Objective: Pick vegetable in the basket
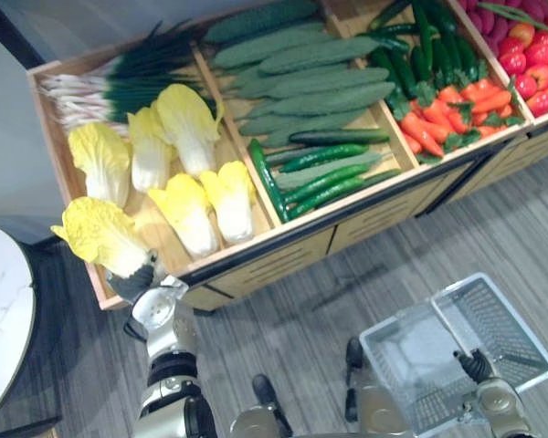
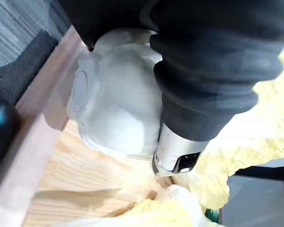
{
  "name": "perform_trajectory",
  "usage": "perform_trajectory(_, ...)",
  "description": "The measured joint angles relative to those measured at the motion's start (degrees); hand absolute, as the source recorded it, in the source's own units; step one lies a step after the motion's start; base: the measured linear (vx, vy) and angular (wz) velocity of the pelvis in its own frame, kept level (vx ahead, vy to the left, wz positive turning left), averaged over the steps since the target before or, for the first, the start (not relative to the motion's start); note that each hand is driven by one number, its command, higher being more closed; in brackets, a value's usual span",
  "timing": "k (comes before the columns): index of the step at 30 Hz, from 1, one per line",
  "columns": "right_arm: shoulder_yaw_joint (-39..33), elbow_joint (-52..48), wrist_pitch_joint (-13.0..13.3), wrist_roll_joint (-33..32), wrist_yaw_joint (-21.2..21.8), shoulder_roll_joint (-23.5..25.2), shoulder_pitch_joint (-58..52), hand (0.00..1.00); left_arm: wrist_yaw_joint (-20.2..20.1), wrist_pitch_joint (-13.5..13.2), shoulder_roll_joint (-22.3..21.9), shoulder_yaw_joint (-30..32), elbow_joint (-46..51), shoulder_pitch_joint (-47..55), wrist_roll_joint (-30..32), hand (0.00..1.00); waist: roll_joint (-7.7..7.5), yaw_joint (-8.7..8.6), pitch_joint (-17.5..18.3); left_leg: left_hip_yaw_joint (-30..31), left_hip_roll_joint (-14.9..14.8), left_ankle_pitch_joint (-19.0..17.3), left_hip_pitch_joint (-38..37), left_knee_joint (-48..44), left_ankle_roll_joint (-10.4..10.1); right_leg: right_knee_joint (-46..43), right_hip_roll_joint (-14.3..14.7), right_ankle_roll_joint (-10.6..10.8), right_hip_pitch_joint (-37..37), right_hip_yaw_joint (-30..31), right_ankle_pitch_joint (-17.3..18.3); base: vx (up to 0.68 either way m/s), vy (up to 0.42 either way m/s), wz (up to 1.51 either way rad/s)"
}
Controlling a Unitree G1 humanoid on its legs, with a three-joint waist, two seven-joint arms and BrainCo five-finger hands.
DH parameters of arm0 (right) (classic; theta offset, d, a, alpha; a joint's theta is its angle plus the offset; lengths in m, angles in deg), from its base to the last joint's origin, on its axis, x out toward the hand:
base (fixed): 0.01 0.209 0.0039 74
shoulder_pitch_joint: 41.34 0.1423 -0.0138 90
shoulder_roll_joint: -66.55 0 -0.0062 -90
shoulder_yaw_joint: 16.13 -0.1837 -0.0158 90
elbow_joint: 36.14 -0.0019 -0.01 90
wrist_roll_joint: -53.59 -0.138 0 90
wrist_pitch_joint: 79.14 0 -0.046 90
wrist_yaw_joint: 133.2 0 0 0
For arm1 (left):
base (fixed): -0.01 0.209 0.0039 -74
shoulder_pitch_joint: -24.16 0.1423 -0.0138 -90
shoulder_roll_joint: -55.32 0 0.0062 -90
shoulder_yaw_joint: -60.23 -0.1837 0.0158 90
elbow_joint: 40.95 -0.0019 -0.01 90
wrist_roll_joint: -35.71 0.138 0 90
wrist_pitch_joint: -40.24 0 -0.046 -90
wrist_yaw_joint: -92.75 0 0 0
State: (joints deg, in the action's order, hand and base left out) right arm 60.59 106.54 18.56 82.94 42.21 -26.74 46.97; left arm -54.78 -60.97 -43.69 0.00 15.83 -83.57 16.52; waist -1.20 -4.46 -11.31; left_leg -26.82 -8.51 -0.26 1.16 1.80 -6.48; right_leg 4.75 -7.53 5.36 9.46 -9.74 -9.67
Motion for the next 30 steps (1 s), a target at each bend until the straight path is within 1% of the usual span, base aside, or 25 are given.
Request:
perform_trajectory(1,-0.02,0.0,0.0,0.0,0.0,0.03,-0.24,1.0,0.62,0.02,-0.76,0.5,0.84,0.43,-0.44,1.0,0.01,0.01,0.26,0.2,0.02,0.02,-0.03,0.0,0.03,0.0,-0.04,-0.02,-0.15,-0.14,0.01,-0.02,-0.022,0.16)
perform_trajectory(3,-0.13,0.01,-0.02,0.02,0.08,0.22,-1.16,1.0,2.72,0.06,-3.54,1.92,6.29,2.51,-0.94,1.0,-0.06,0.07,1.15,0.96,0.02,0.15,-0.28,0.01,0.11,0.01,-0.16,-0.15,-0.87,-0.95,0.12,-0.02,-0.021,0.15)
perform_trajectory(4,-0.17,0.01,-0.02,0.05,0.11,0.25,-1.34,1.0,3.23,0.06,-3.91,2.04,8.05,3.09,-0.92,1.0,-0.08,0.17,1.51,1.01,0.02,0.2,-0.27,0.04,0.12,0.01,-0.16,-0.15,-0.88,-1.0,0.12,-0.02,-0.02,0.08)
perform_trajectory(6,-0.37,0.0,-0.02,0.05,0.13,0.26,-1.96,1.0,4.7,-0.04,-4.89,2.05,15.14,4.81,-0.72,1.0,-0.07,0.17,2.54,1.39,0.07,0.33,-0.35,0.21,0.12,0.01,-0.25,-0.15,-1.12,-1.19,0.12,-0.02,-0.016,0.09)
perform_trajectory(8,-0.41,-0.02,-0.01,0.04,0.2,0.26,-2.64,1.0,6.02,0.02,-5.82,1.44,21.93,5.56,3.37,1.0,0.05,0.13,3.68,1.93,0.41,1.04,-0.55,1.32,0.19,0.03,-0.38,-0.15,-1.16,-1.42,0.12,-0.02,-0.012,0.12)
perform_trajectory(9,-0.42,-0.16,0.0,0.04,0.21,0.25,-2.98,1.0,6.23,0.15,-6.12,-0.07,25.74,6.26,6.57,1.0,0.06,0.2,3.92,2.03,0.67,1.53,-1.08,2.15,0.18,0.03,-0.46,-0.14,-1.4,-1.5,0.11,-0.01,-0.007,0.09)
perform_trajectory(10,-0.42,-0.28,-0.01,0.04,0.24,0.25,-3.11,1.0,6.28,0.15,-6.18,-1.29,27.37,6.74,8.25,1.0,0.06,0.21,3.92,2.09,0.77,1.7,-1.42,2.48,0.22,0.06,-0.51,-0.14,-1.68,-1.55,0.11,-0.01,-0.003,0.06)
perform_trajectory(11,-0.34,-1.07,0.0,0.04,0.38,0.17,-3.48,1.0,5.96,0.24,-6.18,-3.89,29.52,7.56,12.31,1.0,0.08,0.32,4.24,2.09,0.81,1.72,-1.76,2.75,0.22,0.08,-0.62,-0.09,-1.95,-1.55,0.08,0.0,0.0,0.0)
perform_trajectory(12,-0.26,-1.77,0.0,0.04,0.57,0.04,-3.62,1.0,5.68,0.45,-6.14,-5.47,30.44,8.15,14.03,1.0,0.14,0.32,4.55,2.07,0.82,1.71,-1.83,2.97,0.16,0.13,-0.68,-0.04,-1.94,-1.5,0.05,0.0,0.0,0.0)
perform_trajectory(13,0.04,-3.42,0.07,0.04,1.17,-0.42,-4.14,1.0,4.91,0.61,-5.96,-8.95,31.91,9.24,16.74,1.0,0.15,0.33,4.77,1.84,1.0,1.7,-2.2,3.22,0.09,0.18,-0.79,0.09,-2.07,-1.22,-0.04,-0.02,-0.006,-0.1)
perform_trajectory(15,1.52,-6.08,0.59,-0.01,2.16,-2.0,-4.23,1.0,2.06,0.7,-4.99,-13.96,33.3,10.95,20.35,1.0,0.12,0.26,5.44,0.69,1.24,1.64,-2.69,3.58,0.03,0.4,-0.81,0.31,-1.81,-0.17,-0.14,-0.02,-0.004,-0.25)
perform_trajectory(16,3.02,-7.84,1.03,-0.04,2.54,-3.62,-4.18,1.0,0.44,0.7,-3.84,-16.95,33.47,11.61,21.99,1.0,0.21,0.15,5.81,0.01,1.35,1.57,-2.96,3.59,-0.04,0.56,-0.78,0.51,-1.67,0.56,-0.13,-0.01,-0.012,-0.35)
perform_trajectory(17,4.36,-9.28,1.86,-0.06,2.75,-5.33,-4.05,1.0,-1.84,0.69,-2.64,-20.09,33.79,12.05,22.79,1.0,0.33,0.13,5.93,-0.76,1.34,1.45,-3.52,3.6,-0.12,0.56,-0.65,0.56,-1.69,1.25,-0.15,0.0,-0.017,-0.31)
perform_trajectory(18,4.99,-9.9,2.54,-0.07,2.95,-6.2,-3.95,1.0,-3.08,0.69,-1.84,-21.91,34.24,12.61,22.81,1.0,0.46,0.05,6.11,-1.05,1.33,1.38,-3.68,3.6,-0.18,0.56,-0.59,0.59,-1.66,1.63,-0.16,0.01,-0.021,-0.34)
perform_trajectory(19,5.87,-10.79,3.53,-0.07,3.84,-7.94,-3.6,1.0,-5.46,0.45,-0.17,-25.5,35.39,13.94,22.84,1.0,0.68,-0.08,6.26,-2.08,1.3,1.15,-4.33,3.6,-0.33,0.53,-0.35,0.6,-1.65,2.62,-0.21,0.01,-0.023,-0.45)
perform_trajectory(20,7.06,-11.44,4.29,-0.07,4.56,-9.65,-3.11,1.0,-8.69,-0.12,1.61,-28.35,36.3,15.56,22.84,1.0,1.07,0.01,6.51,-3.39,1.21,0.77,-5.15,3.6,-0.53,0.53,-0.01,0.63,-1.61,3.92,-0.26,0.02,-0.022,-0.5)
perform_trajectory(22,7.93,-11.56,5.25,-0.07,5.16,-11.14,-2.32,1.0,-12.4,-0.9,3.53,-31.08,36.44,17.03,22.95,1.0,1.63,-0.04,6.85,-5.16,1.14,0.3,-6.15,3.6,-0.75,0.53,0.46,0.58,-1.57,5.58,-0.39,0.03,-0.022,-0.52)
perform_trajectory(24,9.72,-11.53,5.59,-0.1,5.56,-13.23,-1.36,1.0,-16.86,-2.04,5.27,-33.27,36.44,18.72,22.76,1.0,2.53,-0.04,7.4,-8.06,1.18,-0.21,-7.53,3.6,-0.75,0.64,1.13,0.84,-1.3,8.4,-0.6,0.04,-0.024,-0.66)
perform_trajectory(25,10.23,-11.53,5.6,-0.1,5.8,-13.84,-1.09,1.0,-17.65,-2.43,5.86,-33.9,36.45,19.09,22.68,1.0,2.69,-0.03,7.51,-8.92,1.21,-0.38,-7.91,3.6,-0.82,0.63,1.29,0.89,-1.18,9.16,-0.64,0.03,-0.02,-0.68)
perform_trajectory(26,11.58,-11.49,5.55,-0.08,6.41,-15.09,-0.38,1.0,-19.76,-2.79,7.59,-35.23,36.44,19.61,22.18,1.0,2.96,-0.13,7.67,-10.54,1.3,-0.78,-8.62,3.6,-1.08,0.64,1.65,1.05,-0.92,10.76,-0.78,0.03,-0.02,-0.79)
perform_trajectory(27,13.23,-11.32,5.49,-0.05,6.57,-16.55,0.56,1.0,-22.61,-3.5,10.98,-37.82,36.3,19.71,21.11,1.0,3.03,-0.15,7.69,-12.69,1.42,-1.15,-9.76,3.6,-1.22,0.63,2.19,1.24,-0.79,12.98,-0.97,0.03,-0.026,-0.82)
perform_trajectory(29,15.71,-11.33,5.43,-0.02,6.63,-18.12,2.08,1.0,-25.48,-4.96,15.16,-40.95,36.06,19.71,18.68,1.0,3.02,-0.15,7.69,-15.34,1.41,-1.67,-11.4,3.59,-1.41,0.61,2.87,1.31,-0.85,15.45,-1.56,0.02,-0.02,-0.74)
perform_trajectory(30,16.79,-11.34,5.43,-0.02,6.65,-18.77,2.84,1.0,-26.32,-5.29,16.66,-42.21,36.04,19.68,17.78,1.0,3.03,-0.17,7.7,-16.44,1.42,-1.97,-12.11,3.59,-1.6,0.6,3.09,1.33,-0.88,16.52,-1.62,0.01,-0.008,-0.9)
